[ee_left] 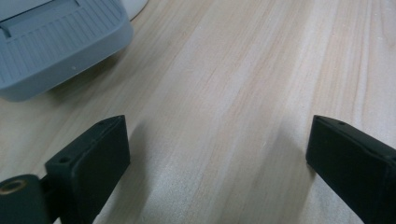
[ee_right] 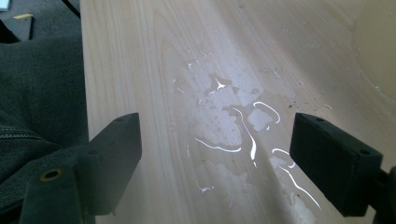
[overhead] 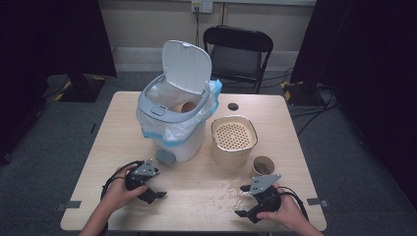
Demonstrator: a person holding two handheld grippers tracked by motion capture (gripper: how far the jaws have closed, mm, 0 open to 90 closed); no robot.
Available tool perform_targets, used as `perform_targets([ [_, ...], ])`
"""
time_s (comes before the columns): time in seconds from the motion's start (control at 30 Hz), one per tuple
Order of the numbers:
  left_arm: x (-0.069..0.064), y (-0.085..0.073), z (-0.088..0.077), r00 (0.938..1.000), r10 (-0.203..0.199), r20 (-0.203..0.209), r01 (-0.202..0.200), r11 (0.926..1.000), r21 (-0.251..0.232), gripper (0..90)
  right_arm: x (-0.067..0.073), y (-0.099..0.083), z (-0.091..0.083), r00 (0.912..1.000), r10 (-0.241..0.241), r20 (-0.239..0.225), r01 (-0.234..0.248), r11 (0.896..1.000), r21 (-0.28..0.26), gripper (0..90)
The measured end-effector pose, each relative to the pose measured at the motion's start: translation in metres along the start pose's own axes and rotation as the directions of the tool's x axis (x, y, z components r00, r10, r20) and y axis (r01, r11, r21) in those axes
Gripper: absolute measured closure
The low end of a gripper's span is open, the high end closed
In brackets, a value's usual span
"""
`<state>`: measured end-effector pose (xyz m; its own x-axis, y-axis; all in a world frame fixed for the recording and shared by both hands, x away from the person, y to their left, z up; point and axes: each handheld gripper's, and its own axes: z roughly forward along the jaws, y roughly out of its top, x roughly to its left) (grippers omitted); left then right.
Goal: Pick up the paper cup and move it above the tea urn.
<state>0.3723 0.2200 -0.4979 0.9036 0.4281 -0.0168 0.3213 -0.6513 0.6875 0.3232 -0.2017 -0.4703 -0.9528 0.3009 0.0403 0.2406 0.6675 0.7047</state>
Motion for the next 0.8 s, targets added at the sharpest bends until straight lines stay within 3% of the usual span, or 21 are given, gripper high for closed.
perform_targets([
  [0.8,-0.002,-0.006,0.002,0.9999,0.007,0.011,-0.006,0.9989,-0.046,0.0,-0.004,-0.018,-0.020,0.9992,0.033,0.021,-0.032,0.999,-0.014,16.3],
])
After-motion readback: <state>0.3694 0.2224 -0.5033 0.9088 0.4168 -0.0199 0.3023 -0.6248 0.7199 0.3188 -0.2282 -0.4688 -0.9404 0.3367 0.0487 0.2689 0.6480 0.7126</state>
